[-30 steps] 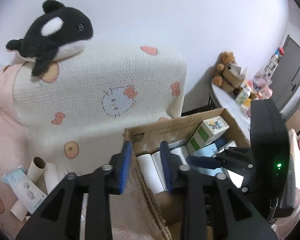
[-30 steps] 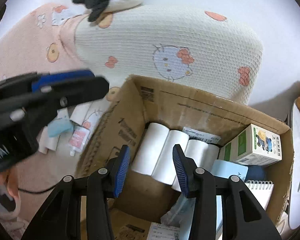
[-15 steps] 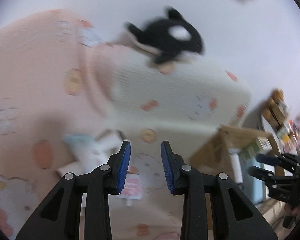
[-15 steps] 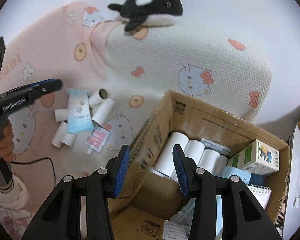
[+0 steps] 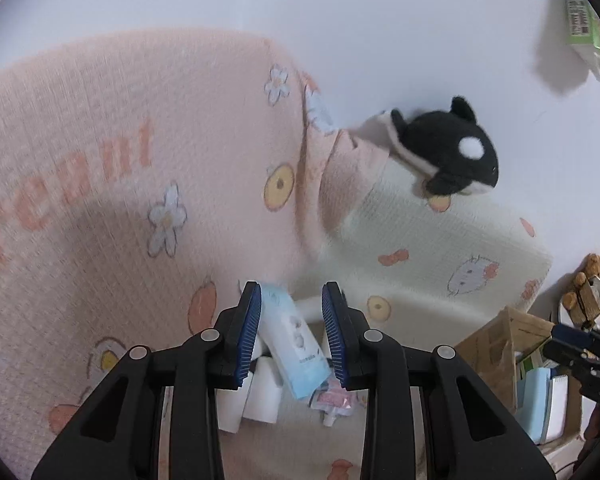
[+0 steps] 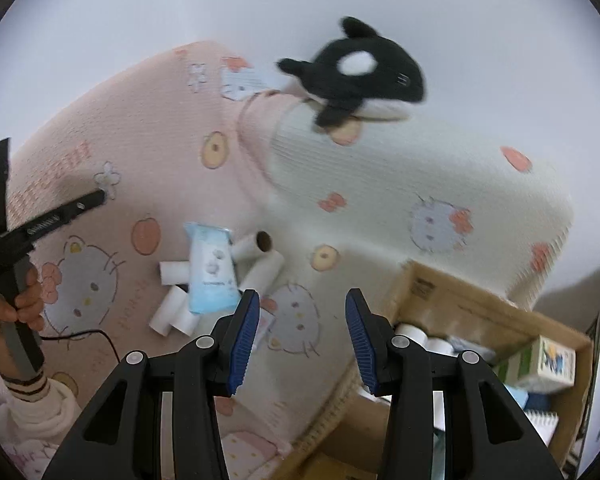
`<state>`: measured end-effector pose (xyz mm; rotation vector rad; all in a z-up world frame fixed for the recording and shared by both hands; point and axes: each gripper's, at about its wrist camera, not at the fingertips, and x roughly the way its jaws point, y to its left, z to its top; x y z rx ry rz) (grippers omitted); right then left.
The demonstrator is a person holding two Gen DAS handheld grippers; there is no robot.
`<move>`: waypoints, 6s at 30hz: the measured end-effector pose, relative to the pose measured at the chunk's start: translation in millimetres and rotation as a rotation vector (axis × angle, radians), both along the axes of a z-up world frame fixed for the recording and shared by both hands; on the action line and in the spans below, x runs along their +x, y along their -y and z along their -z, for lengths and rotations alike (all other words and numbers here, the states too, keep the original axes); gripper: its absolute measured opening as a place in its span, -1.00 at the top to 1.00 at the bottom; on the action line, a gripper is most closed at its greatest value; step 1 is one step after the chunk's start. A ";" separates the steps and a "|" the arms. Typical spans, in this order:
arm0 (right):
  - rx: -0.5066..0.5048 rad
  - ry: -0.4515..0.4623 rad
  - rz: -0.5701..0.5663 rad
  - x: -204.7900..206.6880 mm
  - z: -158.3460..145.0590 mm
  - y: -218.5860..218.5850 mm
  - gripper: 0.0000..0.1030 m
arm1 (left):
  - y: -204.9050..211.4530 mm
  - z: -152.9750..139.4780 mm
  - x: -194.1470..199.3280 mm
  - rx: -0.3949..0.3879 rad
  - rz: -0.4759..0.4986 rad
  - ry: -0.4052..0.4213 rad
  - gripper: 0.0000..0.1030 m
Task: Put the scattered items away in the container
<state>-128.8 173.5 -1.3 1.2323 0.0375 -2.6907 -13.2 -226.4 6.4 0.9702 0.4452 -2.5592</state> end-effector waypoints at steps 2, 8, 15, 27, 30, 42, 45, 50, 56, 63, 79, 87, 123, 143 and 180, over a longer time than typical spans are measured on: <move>0.010 0.009 -0.039 -9.2 0.3 13.7 0.20 | 2.2 9.7 -4.9 0.023 0.012 0.022 0.32; 0.051 0.113 -0.139 -54.8 18.7 41.5 0.20 | 7.2 32.8 -23.5 0.052 0.018 0.080 0.32; 0.040 0.200 -0.081 -115.1 47.2 31.1 0.20 | 15.9 69.7 -47.5 0.117 0.041 0.157 0.32; 0.160 0.207 -0.300 -163.1 102.1 80.9 0.20 | 32.1 115.5 -115.3 0.281 0.196 0.256 0.32; 0.131 0.232 -0.297 -175.3 110.8 90.5 0.20 | 38.1 118.9 -134.5 0.267 0.237 0.279 0.20; -0.142 0.390 -0.005 -232.5 159.1 55.1 0.02 | 21.8 150.1 -192.1 0.236 0.413 0.443 -0.07; -0.173 0.433 0.061 -237.1 172.6 42.2 0.02 | 21.0 164.7 -203.2 0.229 0.378 0.495 -0.07; -0.168 0.448 0.102 -240.8 183.2 29.0 0.02 | 16.0 175.6 -213.0 0.279 0.369 0.499 -0.07; -0.191 0.475 0.165 -241.1 192.5 12.2 0.02 | 0.7 180.9 -225.3 0.187 0.378 0.525 -0.07; -0.239 0.483 0.158 -236.0 192.1 -1.7 0.02 | 5.5 191.4 -223.7 0.183 0.340 0.531 0.26; -0.265 0.453 -0.106 -216.7 182.8 57.2 0.03 | 30.9 179.6 -162.4 0.283 0.273 0.396 0.83; -0.235 0.421 -0.221 -211.2 175.3 76.2 0.51 | 27.0 187.0 -159.9 0.270 0.300 0.409 0.83; -0.388 0.412 -0.193 -191.4 96.7 -9.1 0.51 | 17.6 130.2 -139.0 0.384 0.350 0.234 0.86; -0.399 0.240 -0.207 -100.9 84.7 15.5 0.51 | -31.2 98.4 -53.8 0.229 0.386 0.110 0.88; -0.241 0.112 -0.351 -6.8 200.3 49.7 0.51 | -60.1 173.8 13.2 0.274 0.429 0.038 1.00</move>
